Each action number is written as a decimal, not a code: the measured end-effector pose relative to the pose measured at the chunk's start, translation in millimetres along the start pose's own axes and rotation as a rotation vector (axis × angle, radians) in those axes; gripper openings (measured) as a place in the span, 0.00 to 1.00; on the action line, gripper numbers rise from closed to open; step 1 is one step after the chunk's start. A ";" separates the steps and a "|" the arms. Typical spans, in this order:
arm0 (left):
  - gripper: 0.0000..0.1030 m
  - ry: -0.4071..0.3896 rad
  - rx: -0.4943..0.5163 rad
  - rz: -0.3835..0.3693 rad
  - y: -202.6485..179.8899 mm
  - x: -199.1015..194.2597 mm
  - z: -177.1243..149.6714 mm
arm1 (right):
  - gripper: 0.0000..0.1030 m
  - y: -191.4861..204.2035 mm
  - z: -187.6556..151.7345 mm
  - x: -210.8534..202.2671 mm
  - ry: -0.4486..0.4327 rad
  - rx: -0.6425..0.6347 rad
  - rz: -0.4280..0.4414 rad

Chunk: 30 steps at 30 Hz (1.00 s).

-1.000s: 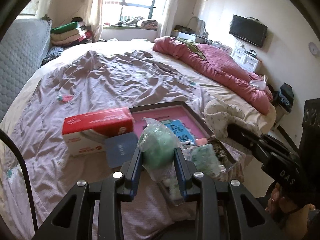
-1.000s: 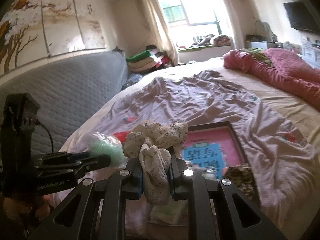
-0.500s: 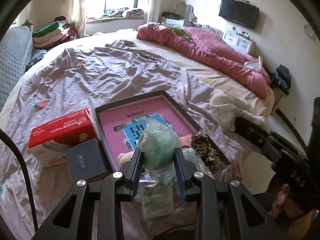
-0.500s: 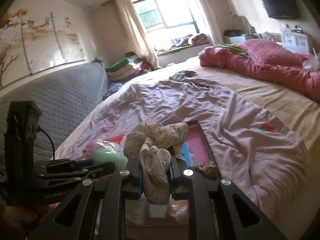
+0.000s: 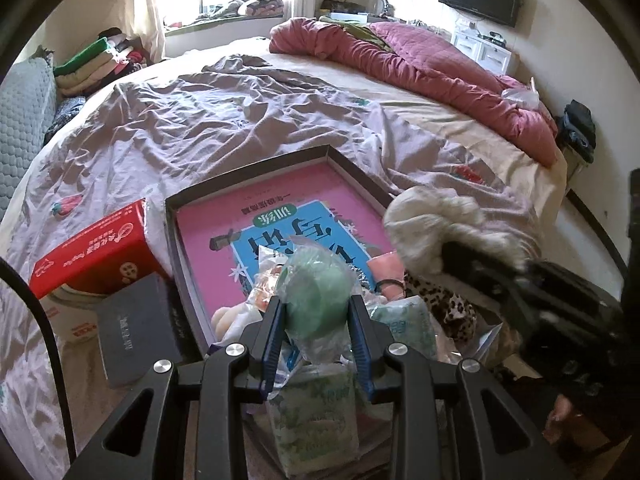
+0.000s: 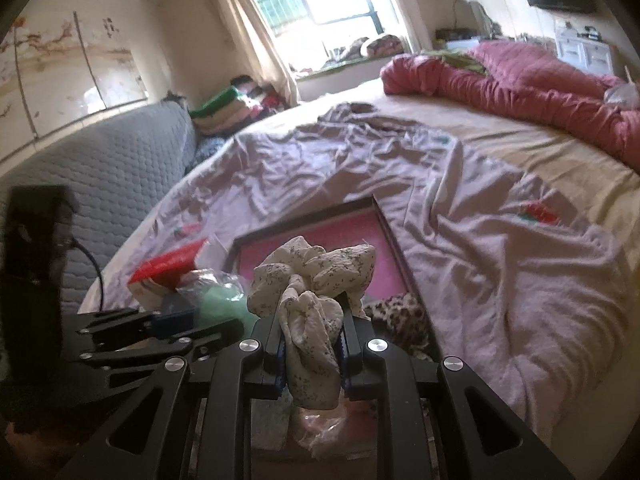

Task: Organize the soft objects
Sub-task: 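Carry the green ball with left tool while right carries the floral cloth over the tray, then open left tool to drop the green ball in the tray while right releases the cloth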

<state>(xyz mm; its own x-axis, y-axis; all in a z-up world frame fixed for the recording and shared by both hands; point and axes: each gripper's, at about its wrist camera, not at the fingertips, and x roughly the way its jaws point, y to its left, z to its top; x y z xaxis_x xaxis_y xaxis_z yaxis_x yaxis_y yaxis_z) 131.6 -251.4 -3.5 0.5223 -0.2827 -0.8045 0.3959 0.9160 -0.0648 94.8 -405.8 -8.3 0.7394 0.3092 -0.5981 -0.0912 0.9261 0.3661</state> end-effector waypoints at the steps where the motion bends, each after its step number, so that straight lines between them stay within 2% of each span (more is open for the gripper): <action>1: 0.31 0.000 0.001 -0.001 0.1 1.0 0.2 | 0.20 -0.7 -1.1 5.4 0.011 0.000 -0.002; 7: 0.31 0.005 -0.012 -0.011 1.2 4.8 0.2 | 0.22 -6.7 -9.6 35.1 0.081 0.028 0.020; 10: 0.31 0.004 -0.015 -0.014 2.5 5.5 0.2 | 0.25 -6.3 -12.8 40.2 0.089 0.031 0.027; 17: 0.31 0.002 -0.028 -0.026 6.7 7.3 0.0 | 0.32 -6.7 -12.6 41.1 0.082 0.042 0.022; 20: 0.31 -0.001 -0.035 -0.032 10.1 7.2 0.9 | 0.39 -6.9 -11.0 37.6 0.068 0.040 0.022; 26: 0.31 -0.005 -0.051 -0.041 14.8 5.0 1.6 | 0.41 -8.2 -7.6 28.6 0.033 0.045 0.021; 30: 0.31 -0.009 -0.058 -0.050 16.8 3.6 2.3 | 0.48 -10.0 -6.5 20.7 0.012 0.049 0.013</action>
<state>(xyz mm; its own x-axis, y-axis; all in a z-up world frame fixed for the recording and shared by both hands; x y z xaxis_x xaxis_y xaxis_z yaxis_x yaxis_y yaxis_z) 141.9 -237.8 -6.1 0.5096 -0.3309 -0.7942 0.3775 0.9155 -0.1392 106.7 -407.2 -29.0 0.7305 0.3243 -0.6010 -0.0681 0.9102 0.4084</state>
